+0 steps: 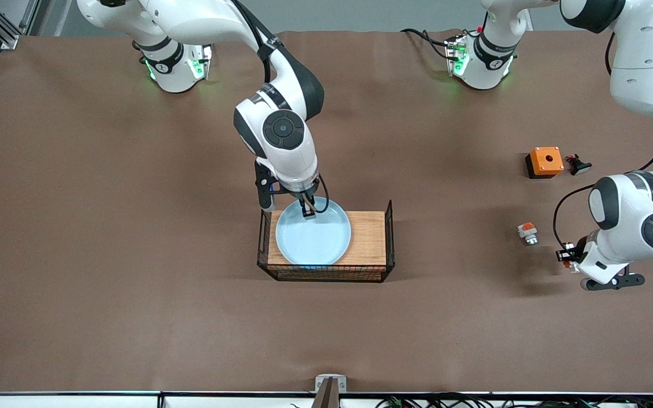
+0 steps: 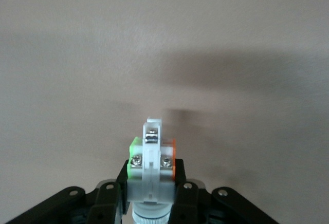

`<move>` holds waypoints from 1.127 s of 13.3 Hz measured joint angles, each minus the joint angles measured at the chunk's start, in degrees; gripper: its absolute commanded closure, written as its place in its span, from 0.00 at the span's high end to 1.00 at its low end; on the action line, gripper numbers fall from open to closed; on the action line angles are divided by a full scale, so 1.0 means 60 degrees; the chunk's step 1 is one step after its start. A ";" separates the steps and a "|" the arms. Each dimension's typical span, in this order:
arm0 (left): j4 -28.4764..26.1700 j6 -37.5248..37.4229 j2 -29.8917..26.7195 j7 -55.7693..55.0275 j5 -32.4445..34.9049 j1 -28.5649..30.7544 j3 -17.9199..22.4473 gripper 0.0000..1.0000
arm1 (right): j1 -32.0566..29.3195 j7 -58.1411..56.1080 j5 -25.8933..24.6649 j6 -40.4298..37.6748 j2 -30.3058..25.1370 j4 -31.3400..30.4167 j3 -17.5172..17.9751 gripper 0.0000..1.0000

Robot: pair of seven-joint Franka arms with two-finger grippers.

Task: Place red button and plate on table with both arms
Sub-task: 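Set the button down with the left gripper while the right gripper grasps the plate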

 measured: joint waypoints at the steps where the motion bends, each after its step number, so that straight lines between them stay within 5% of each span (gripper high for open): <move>1: -0.0109 0.0083 0.0019 0.0028 0.0000 0.0062 0.0000 0.10 | -0.0001 0.0000 0.0000 0.0000 0.0000 0.0006 -0.0008 0.56; 3: -0.0317 0.0281 0.0022 0.0095 0.0000 0.0166 0.0000 0.35 | -0.0003 0.0000 0.0000 0.0000 0.0000 0.0008 -0.0016 0.52; 5: -0.0393 0.0356 0.0023 0.0112 0.0000 0.0214 0.0000 0.86 | -0.0001 0.0000 0.0000 0.0001 0.0000 0.0018 -0.0005 0.48; 6: -0.0395 0.0379 0.0023 0.0114 0.0000 0.0212 -0.0010 1.00 | -0.0001 -0.0001 0.0000 0.0001 0.0000 0.0024 -0.0004 0.45; 12: -0.0019 0.0585 -0.0537 -0.0225 0.0000 0.0135 -0.0340 1.00 | 0.0002 0.0000 0.0000 0.0002 0.0020 0.0091 0.0001 0.37; 15: 0.0167 -0.0020 -0.1573 -0.0298 0.0000 0.0115 -0.0417 1.00 | 0.0001 0.0005 0.0000 0.0004 0.0048 0.0131 -0.0010 0.18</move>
